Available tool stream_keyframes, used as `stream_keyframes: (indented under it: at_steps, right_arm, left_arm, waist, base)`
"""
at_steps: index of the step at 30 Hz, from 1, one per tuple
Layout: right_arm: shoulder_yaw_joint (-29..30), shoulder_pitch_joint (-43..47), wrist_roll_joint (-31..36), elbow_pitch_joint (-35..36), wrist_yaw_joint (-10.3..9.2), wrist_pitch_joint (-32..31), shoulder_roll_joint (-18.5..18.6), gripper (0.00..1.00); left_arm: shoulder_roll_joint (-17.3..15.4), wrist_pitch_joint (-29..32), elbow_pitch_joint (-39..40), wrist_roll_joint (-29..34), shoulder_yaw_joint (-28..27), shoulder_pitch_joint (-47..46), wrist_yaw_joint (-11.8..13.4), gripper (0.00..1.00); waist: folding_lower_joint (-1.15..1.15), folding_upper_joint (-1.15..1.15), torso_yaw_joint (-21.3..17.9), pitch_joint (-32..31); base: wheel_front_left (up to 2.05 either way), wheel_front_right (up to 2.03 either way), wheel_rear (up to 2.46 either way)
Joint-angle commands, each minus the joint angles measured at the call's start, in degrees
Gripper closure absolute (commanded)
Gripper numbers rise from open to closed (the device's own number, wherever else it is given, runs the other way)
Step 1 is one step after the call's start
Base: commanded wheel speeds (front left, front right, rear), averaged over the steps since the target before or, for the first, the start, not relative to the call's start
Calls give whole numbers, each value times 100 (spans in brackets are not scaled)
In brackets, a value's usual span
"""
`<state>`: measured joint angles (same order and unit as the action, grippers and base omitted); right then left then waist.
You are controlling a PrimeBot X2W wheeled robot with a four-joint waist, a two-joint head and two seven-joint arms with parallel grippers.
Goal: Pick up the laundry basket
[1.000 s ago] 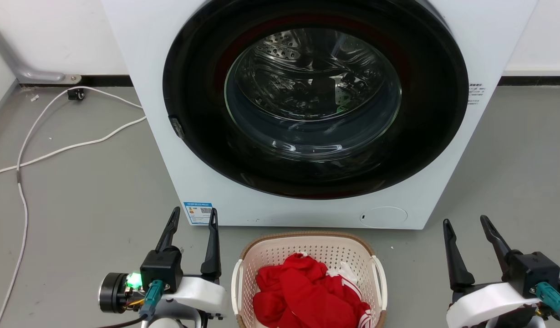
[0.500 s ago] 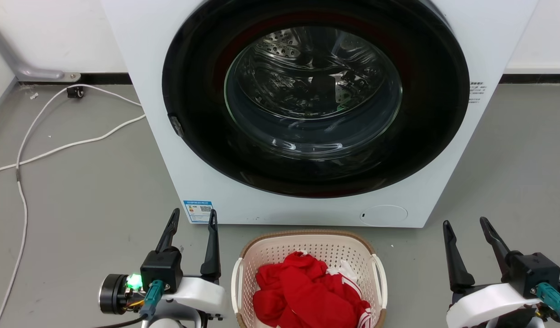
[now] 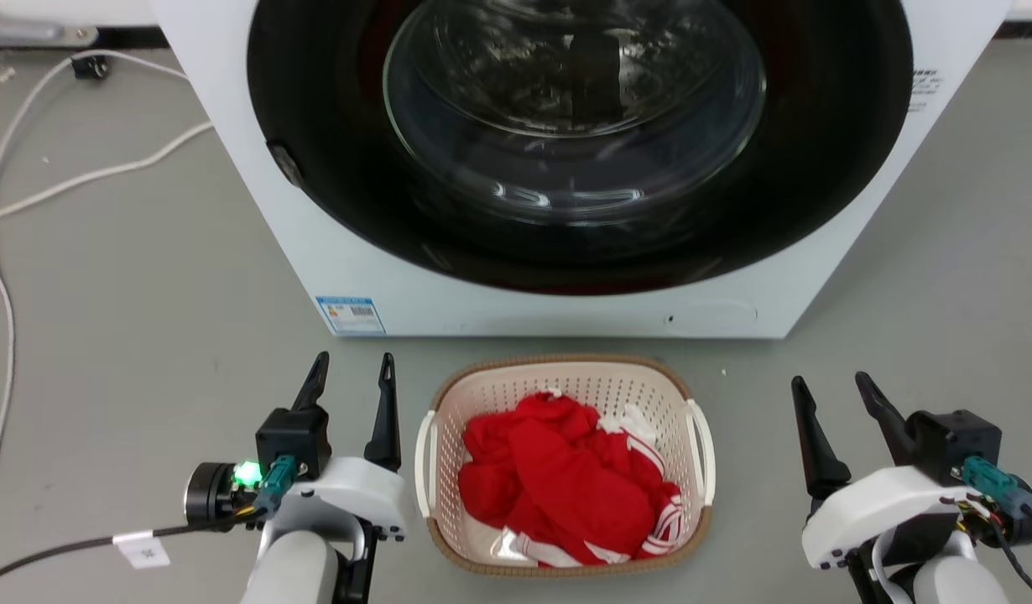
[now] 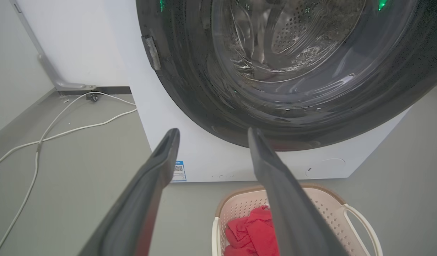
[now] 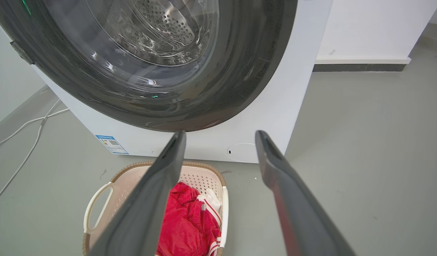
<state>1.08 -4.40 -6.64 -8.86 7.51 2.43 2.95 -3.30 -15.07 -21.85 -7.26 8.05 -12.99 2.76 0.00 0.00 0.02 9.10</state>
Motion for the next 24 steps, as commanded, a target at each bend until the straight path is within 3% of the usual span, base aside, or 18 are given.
stream_keyframes:
  at_steps: [1,10,16,23,24]
  right_arm:
    - [-16,-190,-5,-119,-4,-41,-12,0]
    - [-87,-923,-25,-1058,-4,-345,-12,0]
    - [-152,-1553,-25,-1945,-4,-499,-11,0]
    - [-385,-2287,-315,-3066,-4,-1039,-12,0]
    - [-498,-2608,-462,-3524,-4,-1311,-11,0]
  left_arm:
    - [-34,-12,-147,-46,-25,-190,-34,0]
    - [-82,106,-1113,-264,-94,-909,-211,0]
    - [-143,354,-2001,-472,-128,-1528,-487,0]
    - [-203,1027,-3100,-768,-61,-2311,-841,0]
    - [-238,1418,-3521,-903,0,-2630,-944,0]
  waist:
    - [0,0,-54,369]
    - [0,0,-119,1144]
    - [0,0,-143,1673]
    - [0,0,-180,2146]
    - [0,0,-213,2318]
  base:
    - [0,0,0]
    - [0,0,0]
    - [0,0,0]
    - [0,0,0]
    - [0,0,0]
